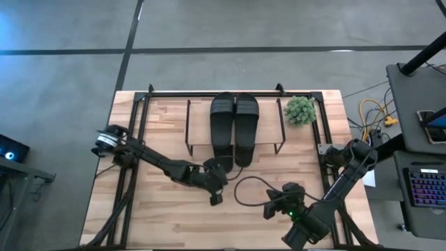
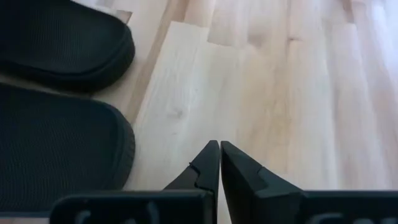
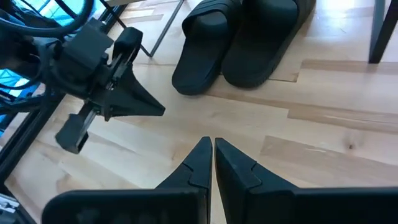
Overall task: Pick and place slides into the shelf
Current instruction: Move the black slides under the shelf
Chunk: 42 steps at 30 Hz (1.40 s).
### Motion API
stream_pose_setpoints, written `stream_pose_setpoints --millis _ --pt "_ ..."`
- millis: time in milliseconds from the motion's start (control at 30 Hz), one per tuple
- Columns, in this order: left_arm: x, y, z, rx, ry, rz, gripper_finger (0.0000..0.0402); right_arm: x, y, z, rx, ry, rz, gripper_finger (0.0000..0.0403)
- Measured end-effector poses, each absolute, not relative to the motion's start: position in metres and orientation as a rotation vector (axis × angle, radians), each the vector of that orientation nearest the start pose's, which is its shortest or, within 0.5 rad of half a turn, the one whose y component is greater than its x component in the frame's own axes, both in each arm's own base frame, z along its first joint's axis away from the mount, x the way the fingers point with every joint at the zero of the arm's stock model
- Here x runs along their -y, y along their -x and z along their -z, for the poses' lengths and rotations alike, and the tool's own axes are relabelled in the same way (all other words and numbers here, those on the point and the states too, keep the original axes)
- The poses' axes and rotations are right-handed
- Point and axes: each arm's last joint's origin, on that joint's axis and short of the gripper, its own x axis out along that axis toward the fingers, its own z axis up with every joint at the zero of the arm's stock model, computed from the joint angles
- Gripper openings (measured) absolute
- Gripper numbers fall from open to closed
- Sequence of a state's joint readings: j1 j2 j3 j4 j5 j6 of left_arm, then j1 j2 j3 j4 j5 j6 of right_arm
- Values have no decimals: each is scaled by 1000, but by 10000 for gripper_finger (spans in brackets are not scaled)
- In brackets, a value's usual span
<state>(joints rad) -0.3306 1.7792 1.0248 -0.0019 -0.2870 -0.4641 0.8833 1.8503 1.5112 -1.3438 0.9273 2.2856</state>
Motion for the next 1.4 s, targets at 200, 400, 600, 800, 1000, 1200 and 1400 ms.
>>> stream_pose_setpoints --millis 200,400,600,800,1000,1200,1400 --pt "103 -355 -149 -768 222 -129 1 -243 -229 -246 -397 -763 919 13" --pt "99 -361 -137 -769 184 -214 1 -242 -229 -245 -401 -761 922 13" --pt "88 -359 -140 -744 130 -347 1 -242 -228 -245 -404 -760 923 13" --pt "62 -359 -134 -777 132 -422 1 -242 -228 -244 -409 -746 923 13" --pt "38 -362 -134 -779 124 -486 1 -241 -227 -241 -429 -741 932 13" --pt "39 -366 -139 -766 107 -472 1 -241 -227 -241 -433 -742 934 13" --pt "63 -366 -152 -722 108 -408 1 -241 -227 -240 -433 -741 934 13"
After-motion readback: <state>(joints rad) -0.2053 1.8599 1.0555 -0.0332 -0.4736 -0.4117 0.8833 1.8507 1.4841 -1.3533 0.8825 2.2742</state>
